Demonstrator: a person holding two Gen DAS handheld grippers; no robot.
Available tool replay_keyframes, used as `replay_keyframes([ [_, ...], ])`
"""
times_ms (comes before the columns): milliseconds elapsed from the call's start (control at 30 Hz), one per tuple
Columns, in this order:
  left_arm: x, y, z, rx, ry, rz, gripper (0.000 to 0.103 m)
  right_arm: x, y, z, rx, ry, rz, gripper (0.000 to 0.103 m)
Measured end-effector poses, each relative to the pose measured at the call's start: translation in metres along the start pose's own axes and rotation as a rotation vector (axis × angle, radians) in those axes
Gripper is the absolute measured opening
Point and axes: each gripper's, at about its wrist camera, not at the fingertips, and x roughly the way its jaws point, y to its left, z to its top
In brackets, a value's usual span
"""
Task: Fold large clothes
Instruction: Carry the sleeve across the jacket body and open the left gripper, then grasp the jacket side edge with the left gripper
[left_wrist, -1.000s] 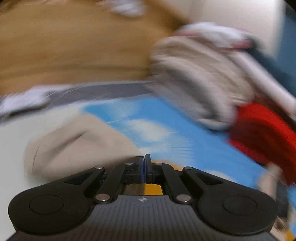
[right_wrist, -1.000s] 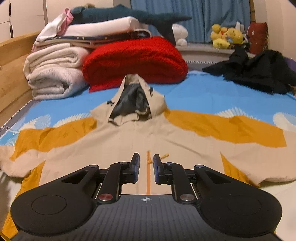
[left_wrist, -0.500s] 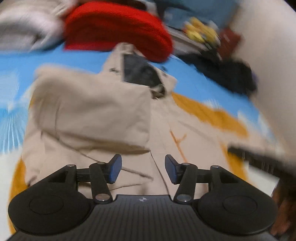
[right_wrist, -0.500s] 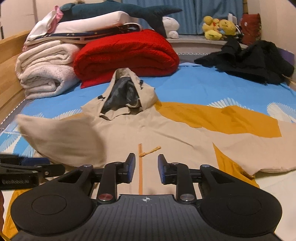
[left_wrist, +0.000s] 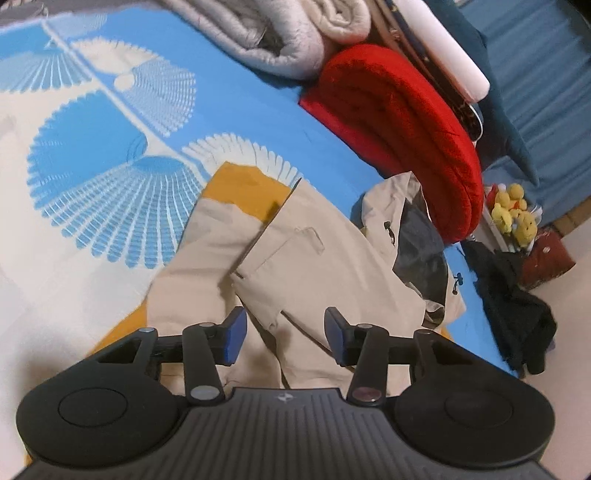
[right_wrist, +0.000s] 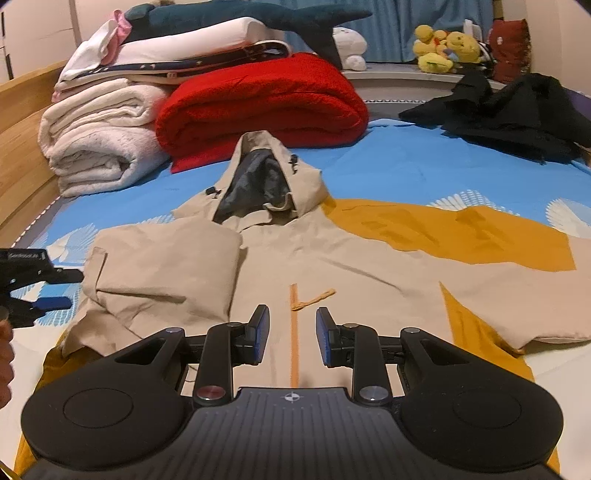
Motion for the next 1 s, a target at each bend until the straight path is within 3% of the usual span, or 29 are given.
replay_keyframes([
  [133, 0.012, 0.008, -0.005, -0.056, 0.028, -0.027, 0.049, 0.003, 0.005, 0.001, -0.027, 0.001, 0.033, 0.017],
  [600, 0.021, 0.030, 0.000, -0.172, -0.058, 0.002, 0.049, 0.018, 0.018, 0.000, -0.048, 0.029, 0.110, 0.018],
  [667, 0.021, 0.030, 0.002, -0.170, -0.061, -0.003, 0.044, 0.019, 0.021, -0.001, -0.060, 0.032, 0.120, 0.018],
  [733, 0.022, 0.025, 0.003, -0.138, -0.060, 0.000, 0.024, 0.019, 0.022, -0.001, -0.070, 0.031, 0.131, 0.018],
  [800, 0.019, 0.018, 0.004, -0.085, -0.081, 0.000, 0.011, 0.019, 0.024, -0.001, -0.080, 0.027, 0.142, 0.018],
  [900, 0.011, 0.002, 0.004, 0.003, -0.117, -0.013, 0.006, 0.019, 0.029, -0.002, -0.102, 0.020, 0.148, 0.018],
  [1000, 0.002, -0.016, 0.003, 0.075, -0.114, -0.091, 0.005, 0.018, 0.033, -0.002, -0.123, 0.011, 0.148, 0.024],
])
